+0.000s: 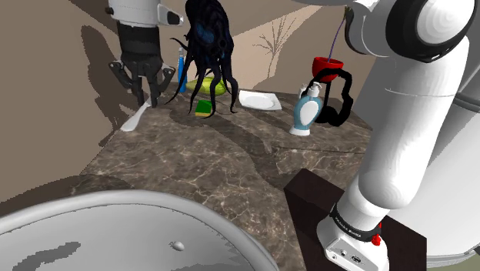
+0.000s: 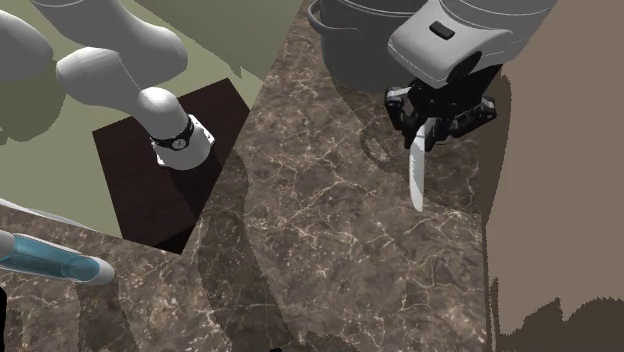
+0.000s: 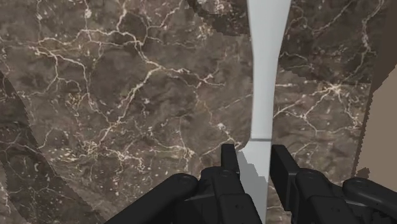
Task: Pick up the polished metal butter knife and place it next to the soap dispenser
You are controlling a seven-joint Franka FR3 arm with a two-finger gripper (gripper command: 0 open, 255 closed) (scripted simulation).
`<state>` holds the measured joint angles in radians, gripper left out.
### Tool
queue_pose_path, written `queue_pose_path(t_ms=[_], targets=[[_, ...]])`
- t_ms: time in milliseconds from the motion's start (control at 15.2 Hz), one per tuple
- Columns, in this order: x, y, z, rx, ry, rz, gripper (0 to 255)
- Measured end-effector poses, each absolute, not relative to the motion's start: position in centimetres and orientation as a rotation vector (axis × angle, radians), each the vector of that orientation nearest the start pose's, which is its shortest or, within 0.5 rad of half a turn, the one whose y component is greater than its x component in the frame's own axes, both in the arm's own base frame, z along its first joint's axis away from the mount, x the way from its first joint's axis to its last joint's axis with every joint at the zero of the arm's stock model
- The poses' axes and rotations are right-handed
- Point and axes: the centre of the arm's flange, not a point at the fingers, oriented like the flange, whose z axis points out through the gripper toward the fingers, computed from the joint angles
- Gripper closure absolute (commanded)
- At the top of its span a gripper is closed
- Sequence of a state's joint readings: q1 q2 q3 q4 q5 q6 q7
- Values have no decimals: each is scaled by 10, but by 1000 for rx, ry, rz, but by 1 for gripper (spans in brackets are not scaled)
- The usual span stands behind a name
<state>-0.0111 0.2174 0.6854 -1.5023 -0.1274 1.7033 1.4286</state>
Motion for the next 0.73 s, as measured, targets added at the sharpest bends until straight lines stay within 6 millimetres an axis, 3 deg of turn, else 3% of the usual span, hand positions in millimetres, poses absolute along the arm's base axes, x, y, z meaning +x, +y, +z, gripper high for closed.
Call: queue_pose_path(t_ms=[726], targets=[[514,344,625,-2890,1143,-11,255]])
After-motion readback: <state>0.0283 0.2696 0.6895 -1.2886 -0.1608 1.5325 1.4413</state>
